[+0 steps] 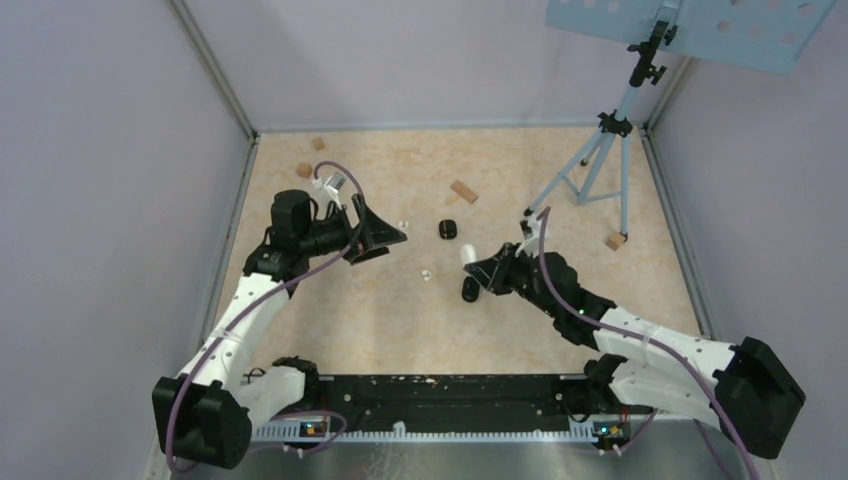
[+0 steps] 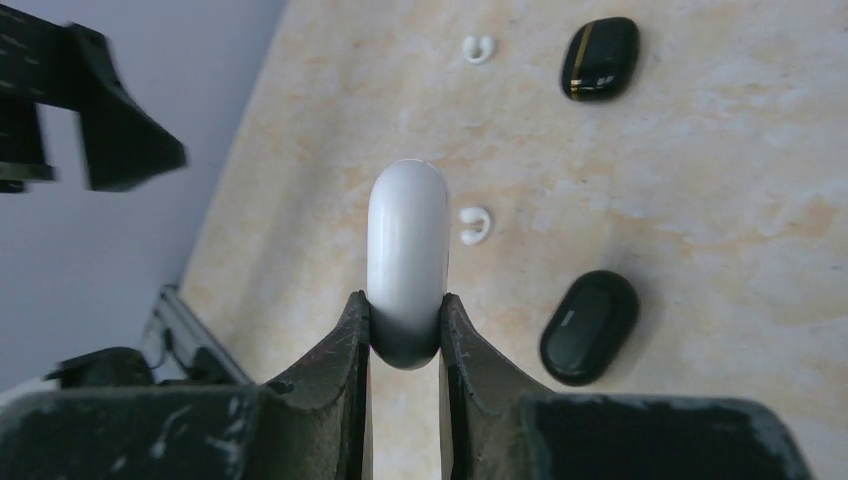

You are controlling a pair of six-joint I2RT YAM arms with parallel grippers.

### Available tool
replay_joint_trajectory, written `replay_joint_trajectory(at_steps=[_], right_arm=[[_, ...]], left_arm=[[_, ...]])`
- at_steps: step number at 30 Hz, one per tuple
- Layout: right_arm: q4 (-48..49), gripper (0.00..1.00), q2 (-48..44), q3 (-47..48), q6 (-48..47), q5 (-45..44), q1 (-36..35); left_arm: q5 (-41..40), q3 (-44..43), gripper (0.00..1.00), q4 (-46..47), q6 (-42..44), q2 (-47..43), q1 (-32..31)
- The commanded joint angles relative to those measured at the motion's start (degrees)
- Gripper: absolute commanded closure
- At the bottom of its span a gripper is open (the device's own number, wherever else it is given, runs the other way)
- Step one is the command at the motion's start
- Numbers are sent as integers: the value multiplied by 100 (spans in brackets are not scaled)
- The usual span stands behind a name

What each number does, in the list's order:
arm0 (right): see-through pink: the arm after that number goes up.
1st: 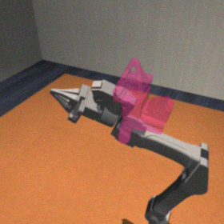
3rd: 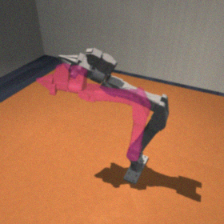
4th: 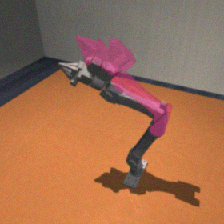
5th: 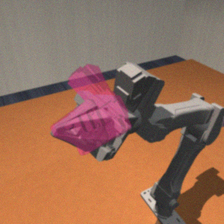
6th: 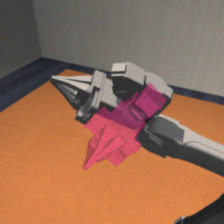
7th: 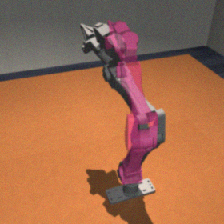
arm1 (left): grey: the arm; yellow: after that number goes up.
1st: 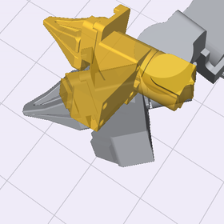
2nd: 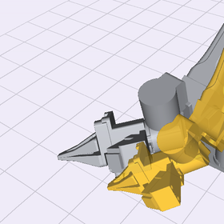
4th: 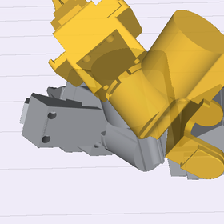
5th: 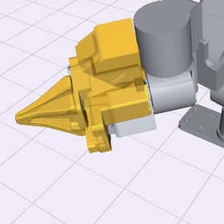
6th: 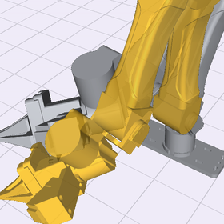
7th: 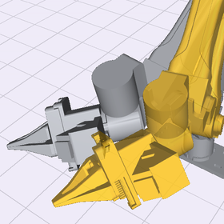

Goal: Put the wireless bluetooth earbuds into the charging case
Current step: Open the charging case at the center of the board.

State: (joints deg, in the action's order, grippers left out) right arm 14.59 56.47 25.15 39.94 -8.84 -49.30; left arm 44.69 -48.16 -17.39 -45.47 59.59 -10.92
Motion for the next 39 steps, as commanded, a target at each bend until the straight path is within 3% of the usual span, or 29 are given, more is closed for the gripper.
replay_joint_trajectory(at_steps=[1, 4, 9, 15, 20, 24, 34, 39], right_arm=[[1821, 100, -179, -277, 1263, 1907, 519], [2591, 100, -58, -352, 1740, 2222, 605], [3840, 100, 389, -481, 2430, 2540, 606], [4528, 100, 808, -519, 2731, 2728, 606], [4708, 100, 988, -425, 2814, 2842, 606], [4829, 100, 1086, -407, 2867, 2917, 606], [4914, 100, 1164, -454, 2904, 2961, 606], [4878, 100, 1166, -466, 2869, 2967, 606]], left_arm=[[1122, 653, 1, 1898, -343, -145, -22], [1525, 948, 1, 2657, -592, -58, -197], [1288, 1092, 1, 2992, -527, 7, -548], [1392, 1478, 2, 4392, -1356, 171, -710], [1287, 1509, 4, 4953, -1629, 404, -1013], [1147, 1525, 11, 5323, -1789, 577, -1171], [1101, 1453, 39, 5830, -2148, 918, -1278], [1071, 1429, 45, 5864, -2204, 914, -1327]])
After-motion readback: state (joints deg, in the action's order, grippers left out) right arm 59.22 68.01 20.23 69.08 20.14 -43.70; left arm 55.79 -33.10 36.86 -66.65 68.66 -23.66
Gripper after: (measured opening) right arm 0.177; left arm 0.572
